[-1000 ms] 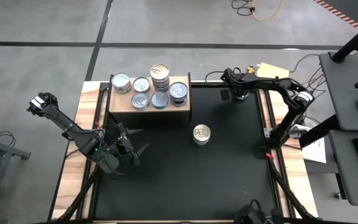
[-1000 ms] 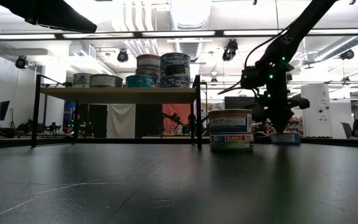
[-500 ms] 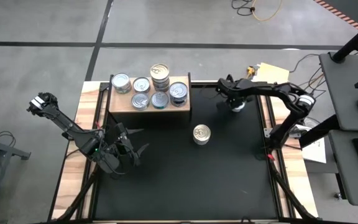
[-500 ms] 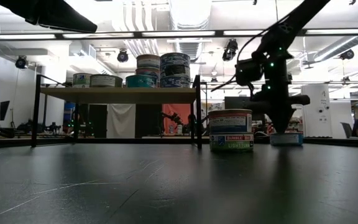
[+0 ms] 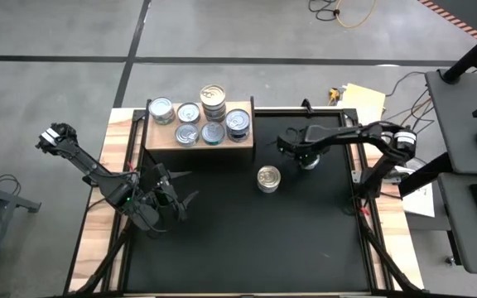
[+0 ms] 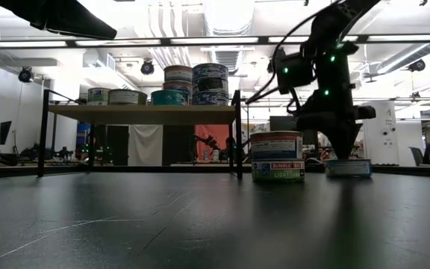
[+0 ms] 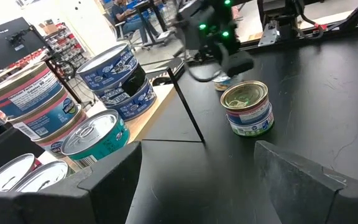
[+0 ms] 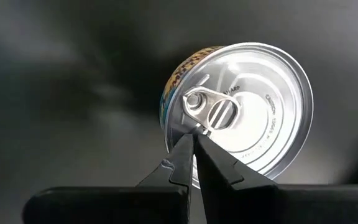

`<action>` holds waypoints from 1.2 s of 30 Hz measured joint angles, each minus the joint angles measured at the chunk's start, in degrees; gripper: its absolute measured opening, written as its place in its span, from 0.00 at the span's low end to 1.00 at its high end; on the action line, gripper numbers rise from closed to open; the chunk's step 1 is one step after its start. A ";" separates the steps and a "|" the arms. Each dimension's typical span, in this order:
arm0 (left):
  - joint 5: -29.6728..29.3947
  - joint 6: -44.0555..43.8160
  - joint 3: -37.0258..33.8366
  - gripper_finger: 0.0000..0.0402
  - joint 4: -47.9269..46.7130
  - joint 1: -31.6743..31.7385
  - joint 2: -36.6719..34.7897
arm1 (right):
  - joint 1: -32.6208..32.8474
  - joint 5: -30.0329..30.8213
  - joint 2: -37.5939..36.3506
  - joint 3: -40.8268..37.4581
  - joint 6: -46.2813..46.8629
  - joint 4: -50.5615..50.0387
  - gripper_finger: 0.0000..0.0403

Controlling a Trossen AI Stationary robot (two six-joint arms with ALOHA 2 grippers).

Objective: Stack canned seafood by type on shelf
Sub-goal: Put the yellow/blue tuna can on the shelf

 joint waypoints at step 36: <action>0.42 -1.49 -0.04 0.74 2.38 0.00 0.12 | 21.64 15.88 -4.72 -9.48 22.55 0.96 0.03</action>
